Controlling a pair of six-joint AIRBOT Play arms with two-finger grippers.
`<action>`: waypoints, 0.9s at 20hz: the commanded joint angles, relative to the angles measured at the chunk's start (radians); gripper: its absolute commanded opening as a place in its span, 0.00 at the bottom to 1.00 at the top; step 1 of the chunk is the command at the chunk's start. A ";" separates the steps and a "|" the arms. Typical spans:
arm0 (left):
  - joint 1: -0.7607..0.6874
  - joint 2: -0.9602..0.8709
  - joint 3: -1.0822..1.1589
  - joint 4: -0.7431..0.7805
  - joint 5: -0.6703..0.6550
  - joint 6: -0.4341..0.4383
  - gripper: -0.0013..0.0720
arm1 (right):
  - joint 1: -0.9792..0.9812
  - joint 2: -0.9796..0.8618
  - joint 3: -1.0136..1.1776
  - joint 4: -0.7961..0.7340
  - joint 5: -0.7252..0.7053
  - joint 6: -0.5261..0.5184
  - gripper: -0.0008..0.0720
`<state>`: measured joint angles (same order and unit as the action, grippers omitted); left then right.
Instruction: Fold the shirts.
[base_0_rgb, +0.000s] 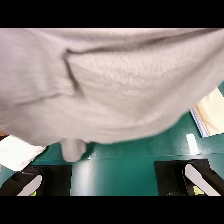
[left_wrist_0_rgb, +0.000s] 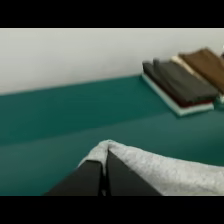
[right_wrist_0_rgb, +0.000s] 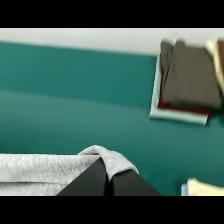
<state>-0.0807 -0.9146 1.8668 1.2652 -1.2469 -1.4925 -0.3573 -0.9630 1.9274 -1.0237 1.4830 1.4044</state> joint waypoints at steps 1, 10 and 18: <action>0.000 -0.180 -0.114 -0.001 -0.096 0.000 0.05 | 0.001 -0.134 -0.059 0.000 0.092 0.024 0.03; 0.000 -0.615 -0.417 -0.036 0.271 -0.018 0.04 | 0.024 -0.523 -0.498 0.000 -0.160 0.009 0.03; 0.027 -0.650 -0.382 -0.032 0.206 -0.014 0.05 | 0.095 -0.639 -0.350 -0.131 -0.161 -0.011 0.03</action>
<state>-0.0669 -1.5509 1.4784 1.2228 -0.9524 -1.5101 -0.2836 -1.5856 1.5631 -1.0580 1.3041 1.4033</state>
